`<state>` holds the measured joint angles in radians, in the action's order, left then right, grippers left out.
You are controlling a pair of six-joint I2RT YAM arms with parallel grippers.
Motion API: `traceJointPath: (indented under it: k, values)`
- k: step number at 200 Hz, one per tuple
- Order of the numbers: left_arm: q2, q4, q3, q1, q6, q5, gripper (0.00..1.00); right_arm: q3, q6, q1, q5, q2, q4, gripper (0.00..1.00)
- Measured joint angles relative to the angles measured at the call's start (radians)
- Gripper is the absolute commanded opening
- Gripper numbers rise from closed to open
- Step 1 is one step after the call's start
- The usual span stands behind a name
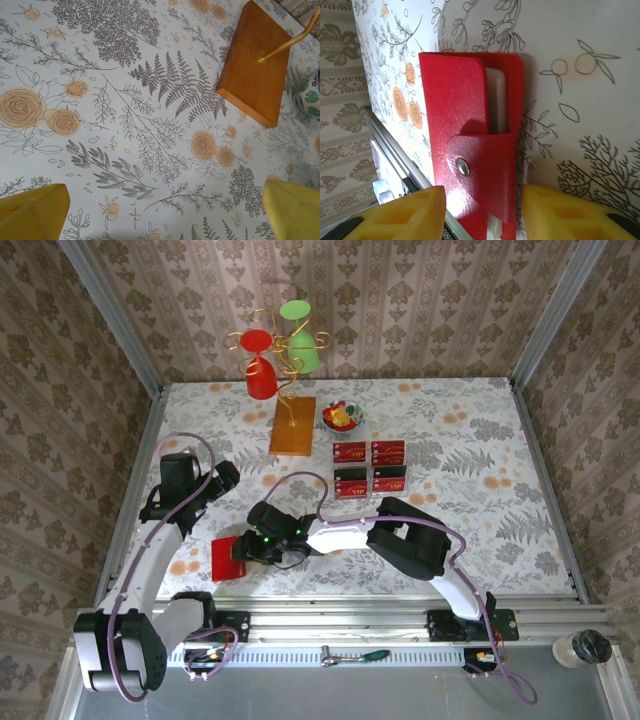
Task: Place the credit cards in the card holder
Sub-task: Pick up the card holder from the bottom-left of the table.
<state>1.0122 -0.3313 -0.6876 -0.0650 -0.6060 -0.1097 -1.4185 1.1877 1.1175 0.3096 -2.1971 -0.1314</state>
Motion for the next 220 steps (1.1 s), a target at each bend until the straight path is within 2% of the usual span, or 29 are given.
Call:
traceJointPath:
  k: [54, 78, 108, 125, 173, 202, 220]
  values:
    - [0.000, 0.012, 0.006, 0.001, 0.000, -0.002, 1.00, -0.037, 0.017, 0.000, 0.018, -0.034, -0.002, 0.39]
    - [0.000, 0.024, 0.008, 0.001, 0.000, -0.004, 1.00, -0.040, 0.026, 0.000, 0.027, -0.047, -0.020, 0.27]
    - [0.000, 0.031, 0.008, 0.001, 0.000, -0.005, 1.00, -0.033, 0.046, 0.000, 0.043, -0.061, -0.055, 0.07]
    - [0.000, 0.032, 0.009, 0.001, 0.000, -0.009, 1.00, -0.014, 0.059, -0.008, 0.053, -0.061, -0.098, 0.01]
    - [0.000, 0.033, 0.009, 0.001, 0.000, -0.046, 1.00, 0.127, 0.066, -0.068, 0.095, 0.006, -0.186, 0.00]
    - [0.000, 0.033, 0.009, -0.025, 0.000, -0.053, 1.00, 0.279, 0.033, -0.172, 0.106, 0.165, -0.183, 0.00]
    - [0.000, 0.034, 0.009, -0.071, 0.000, -0.058, 1.00, 0.376, -0.006, -0.257, 0.119, 0.301, -0.177, 0.00]
